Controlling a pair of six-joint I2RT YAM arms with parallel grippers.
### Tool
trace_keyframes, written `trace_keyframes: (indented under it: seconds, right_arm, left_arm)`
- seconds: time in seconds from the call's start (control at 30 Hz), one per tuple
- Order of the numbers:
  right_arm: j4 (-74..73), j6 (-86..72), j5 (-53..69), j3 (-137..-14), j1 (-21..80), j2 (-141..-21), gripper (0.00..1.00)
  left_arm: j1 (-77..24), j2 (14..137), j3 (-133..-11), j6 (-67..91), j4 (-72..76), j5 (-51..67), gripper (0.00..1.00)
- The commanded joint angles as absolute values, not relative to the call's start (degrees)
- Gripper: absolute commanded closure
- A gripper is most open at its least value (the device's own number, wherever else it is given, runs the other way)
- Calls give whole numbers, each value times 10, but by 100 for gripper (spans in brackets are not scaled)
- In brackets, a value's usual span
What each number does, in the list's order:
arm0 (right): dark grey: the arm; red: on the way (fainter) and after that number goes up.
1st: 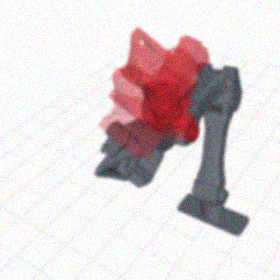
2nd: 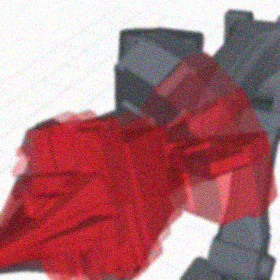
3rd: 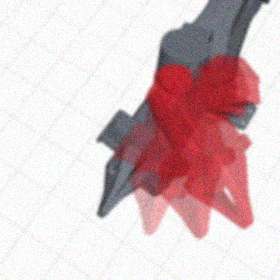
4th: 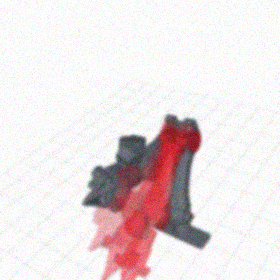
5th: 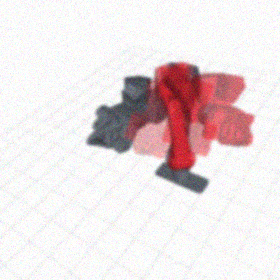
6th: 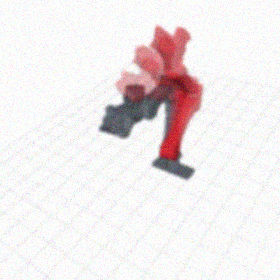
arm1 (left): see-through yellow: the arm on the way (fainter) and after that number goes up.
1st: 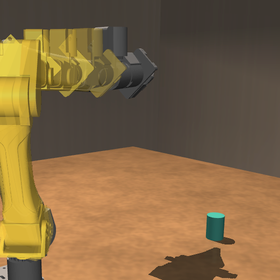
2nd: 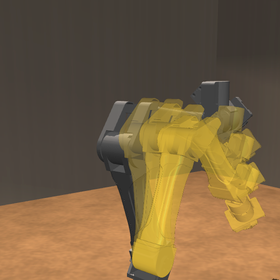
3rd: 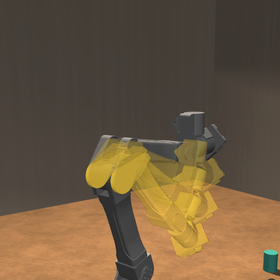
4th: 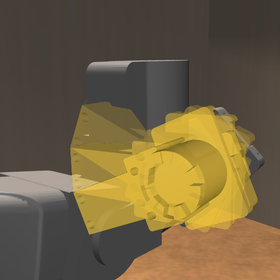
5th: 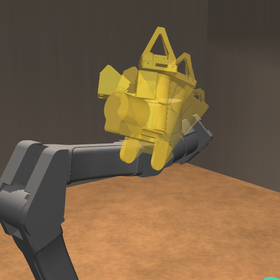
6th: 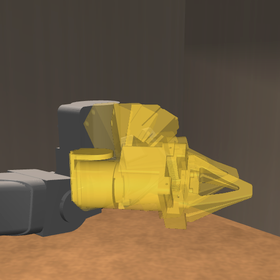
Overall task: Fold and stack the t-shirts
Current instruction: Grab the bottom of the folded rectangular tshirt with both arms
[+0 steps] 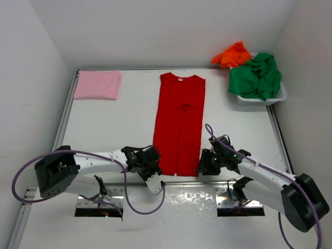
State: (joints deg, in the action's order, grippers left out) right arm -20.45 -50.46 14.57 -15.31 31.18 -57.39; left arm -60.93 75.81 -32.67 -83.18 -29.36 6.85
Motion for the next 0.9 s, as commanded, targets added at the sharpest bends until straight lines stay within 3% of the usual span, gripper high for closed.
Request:
trace_keyframes:
  seconds: [0.0,0.1,0.2,0.23,0.33,0.47,0.6,0.87]
  right_arm:
    - [-173,-515,148,-132,309,-593,53]
    - [-151,-520,163,-134,310,-605,54]
    - [-132,-524,182,-136,310,-617,61]
    - [-129,-523,184,-137,310,-620,70]
    - [-113,-526,199,-132,310,-634,86]
    - [-98,-533,213,-134,309,-636,100]
    - [-111,-534,202,-166,294,-619,100]
    - [-184,-462,191,-324,194,-656,100]
  left_arm:
    - [-614,768,-334,-819,-259,98,61]
    - [-614,772,-325,-816,-258,104,65]
    - [-613,775,-319,-813,-242,105,81]
    - [-614,778,-320,-813,-238,106,89]
    - [-614,779,-330,-805,-231,106,100]
    - [-613,779,-362,-762,-244,98,100]
    - [-591,779,-426,-707,-292,123,100]
    - [-440,813,-575,-643,-363,182,100]
